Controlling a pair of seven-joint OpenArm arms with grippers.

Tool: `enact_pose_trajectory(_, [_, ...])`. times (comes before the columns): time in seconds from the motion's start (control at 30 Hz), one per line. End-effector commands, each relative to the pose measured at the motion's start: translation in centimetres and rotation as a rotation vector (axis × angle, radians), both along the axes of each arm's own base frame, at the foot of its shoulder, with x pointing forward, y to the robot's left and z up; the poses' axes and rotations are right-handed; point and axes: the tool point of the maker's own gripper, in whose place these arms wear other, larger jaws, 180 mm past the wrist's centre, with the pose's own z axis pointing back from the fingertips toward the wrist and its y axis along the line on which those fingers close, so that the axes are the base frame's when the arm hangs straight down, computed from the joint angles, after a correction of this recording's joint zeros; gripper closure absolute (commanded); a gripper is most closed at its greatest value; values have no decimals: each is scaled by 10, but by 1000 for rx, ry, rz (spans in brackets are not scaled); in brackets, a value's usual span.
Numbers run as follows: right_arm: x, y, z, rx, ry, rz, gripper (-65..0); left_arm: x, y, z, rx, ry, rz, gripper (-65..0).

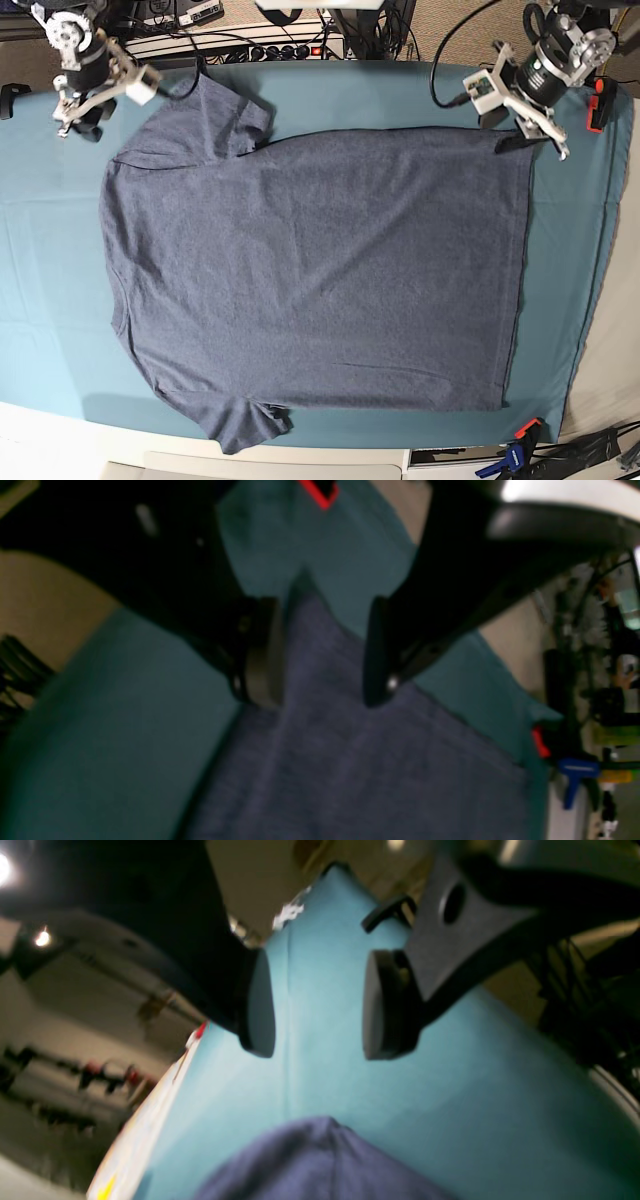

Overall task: Fold the T-shirt properly
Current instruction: 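Move both grippers down to the shirt's shoulder corners, then grasp the shoulder corners of the shirt with both grippers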

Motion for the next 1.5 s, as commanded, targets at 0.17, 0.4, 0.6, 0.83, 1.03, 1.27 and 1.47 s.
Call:
enact_pose_trajectory(0.17, [5, -38, -1, -81, -25, -166, -296, 0, -2, 5, -21, -4, 6, -276])
enact_pose_trajectory(0.4, [13, -9, -17, -11, -7, -78, -296, 1, -5, 8, -30, -12, 0, -276])
enact_pose_trajectory(0.6, [17, -1, -49, -25, 42, -73, -296, 1, -2, 7, -20, -7, 11, -276])
enact_pose_trajectory(0.83, [-3, 40, -77, -43, 118, 83, -296, 1, -2, 7, -20, -8, 13, -276])
enact_pose_trajectory(1.03, [-13, 58, -86, -20, 147, 153, -296, 2, -1, 8, -20, -13, 16, -276])
enact_pose_trajectory(1.27, [-12, 66, -87, 11, 148, 185, -296, 2, 1, 7, -13, -11, 25, -276])
enact_pose_trajectory(1.47, [-12, 77, -89, 53, 151, 229, -296, 2, 1, 7, -12, -10, 25, -276])
